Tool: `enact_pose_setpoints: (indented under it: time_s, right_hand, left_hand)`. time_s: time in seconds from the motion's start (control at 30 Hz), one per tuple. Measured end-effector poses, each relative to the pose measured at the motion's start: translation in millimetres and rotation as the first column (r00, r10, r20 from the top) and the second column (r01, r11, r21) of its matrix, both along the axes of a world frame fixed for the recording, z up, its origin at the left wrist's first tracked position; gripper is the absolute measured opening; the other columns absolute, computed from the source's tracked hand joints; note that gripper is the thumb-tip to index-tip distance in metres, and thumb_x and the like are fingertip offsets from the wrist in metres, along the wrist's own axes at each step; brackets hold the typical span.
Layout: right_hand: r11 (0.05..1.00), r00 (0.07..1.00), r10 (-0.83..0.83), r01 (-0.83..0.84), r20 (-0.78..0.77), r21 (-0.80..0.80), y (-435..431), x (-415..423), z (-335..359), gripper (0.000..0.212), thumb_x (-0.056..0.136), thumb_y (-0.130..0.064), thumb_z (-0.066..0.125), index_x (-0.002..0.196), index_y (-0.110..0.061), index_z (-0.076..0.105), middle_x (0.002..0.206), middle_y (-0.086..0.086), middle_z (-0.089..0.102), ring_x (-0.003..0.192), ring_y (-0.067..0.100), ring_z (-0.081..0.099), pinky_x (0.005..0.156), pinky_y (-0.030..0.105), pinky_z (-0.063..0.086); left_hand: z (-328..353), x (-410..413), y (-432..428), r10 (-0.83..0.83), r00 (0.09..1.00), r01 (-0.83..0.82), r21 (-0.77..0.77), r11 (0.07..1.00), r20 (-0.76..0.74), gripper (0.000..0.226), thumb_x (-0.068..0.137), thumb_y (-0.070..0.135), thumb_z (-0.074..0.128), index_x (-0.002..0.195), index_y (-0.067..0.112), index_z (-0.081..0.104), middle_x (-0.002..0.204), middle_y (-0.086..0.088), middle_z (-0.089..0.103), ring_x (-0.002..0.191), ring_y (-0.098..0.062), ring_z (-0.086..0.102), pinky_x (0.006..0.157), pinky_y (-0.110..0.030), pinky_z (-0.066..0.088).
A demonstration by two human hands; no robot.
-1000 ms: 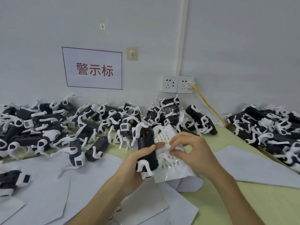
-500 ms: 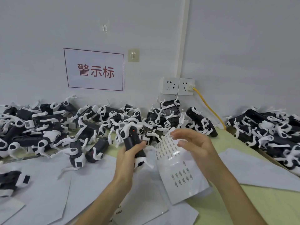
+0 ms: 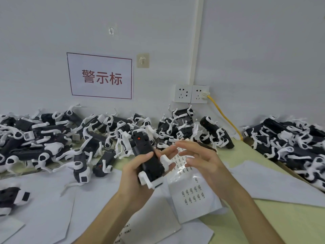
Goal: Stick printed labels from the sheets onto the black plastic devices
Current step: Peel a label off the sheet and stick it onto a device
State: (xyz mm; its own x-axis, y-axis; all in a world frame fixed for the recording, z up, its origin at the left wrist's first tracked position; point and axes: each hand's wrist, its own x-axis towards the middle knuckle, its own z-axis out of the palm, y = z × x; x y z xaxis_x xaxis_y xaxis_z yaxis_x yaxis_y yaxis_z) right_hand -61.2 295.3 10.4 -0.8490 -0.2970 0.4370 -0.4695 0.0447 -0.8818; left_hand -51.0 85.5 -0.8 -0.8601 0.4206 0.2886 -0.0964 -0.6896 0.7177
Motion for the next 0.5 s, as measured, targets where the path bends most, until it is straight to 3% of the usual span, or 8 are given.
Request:
enact_pose_setpoints:
  time_s: [0.13,0.27,0.37,0.43,0.5]
  right_hand:
    - [1.0,1.0,-0.01,0.01,-0.014,0.03,-0.6,-1.6,-1.1,0.044,0.088,-0.02,0.061,0.128,-0.036,0.069,0.138,-0.01,0.06,0.117,0.015,0.062,0.09,0.029,0.051]
    - [0.998,0.998,-0.059,0.06,-0.027,0.022,-4.1,-2.1,-2.1,0.041,0.087,-0.02,0.064,0.122,-0.038,0.072,0.133,-0.012,0.064,0.113,0.013,0.064,0.09,0.024,0.052]
    - [0.965,0.963,-0.257,0.261,-0.075,0.041,-7.2,-4.8,-5.0,0.029,0.093,-0.012,0.068,0.107,-0.036,0.078,0.121,-0.014,0.069,0.107,0.008,0.066,0.09,0.028,0.053]
    - [0.883,0.875,-0.444,0.464,-0.194,0.068,-8.8,-5.9,-7.6,0.024,0.093,-0.009,0.069,0.097,-0.031,0.077,0.108,-0.016,0.07,0.099,0.006,0.067,0.089,0.031,0.055]
    - [0.847,0.809,-0.504,0.532,-0.304,0.011,-9.6,-4.8,-7.7,0.018,0.092,-0.01,0.072,0.096,-0.027,0.075,0.102,-0.015,0.07,0.094,0.01,0.068,0.085,0.03,0.056]
  left_hand:
    - [2.3,-1.3,-2.5,0.014,1.0,-0.015,0.058,0.998,0.024,0.029,0.067,0.022,0.085,0.085,0.005,0.069,0.14,-0.028,0.058,0.134,-0.038,0.055,0.113,-0.053,0.036]
    - [3.7,-2.7,-3.6,-0.004,1.0,0.002,0.064,0.998,0.022,0.04,0.07,0.022,0.084,0.094,0.002,0.058,0.142,-0.03,0.056,0.136,-0.038,0.053,0.117,-0.053,0.032]
    - [3.4,-2.2,-3.1,0.012,1.0,-0.012,0.028,1.0,0.008,0.038,0.069,0.024,0.084,0.093,0.003,0.065,0.139,-0.03,0.058,0.135,-0.038,0.055,0.114,-0.052,0.035]
    - [2.9,-1.1,-2.3,0.069,0.997,-0.071,-0.079,0.994,-0.02,0.028,0.067,0.026,0.082,0.087,0.008,0.073,0.136,-0.025,0.062,0.133,-0.036,0.057,0.113,-0.051,0.037]
    - [3.0,0.1,-0.7,0.123,0.991,-0.133,-0.195,0.972,-0.06,0.031,0.069,0.028,0.075,0.09,0.007,0.067,0.133,-0.019,0.066,0.131,-0.031,0.06,0.113,-0.049,0.036]
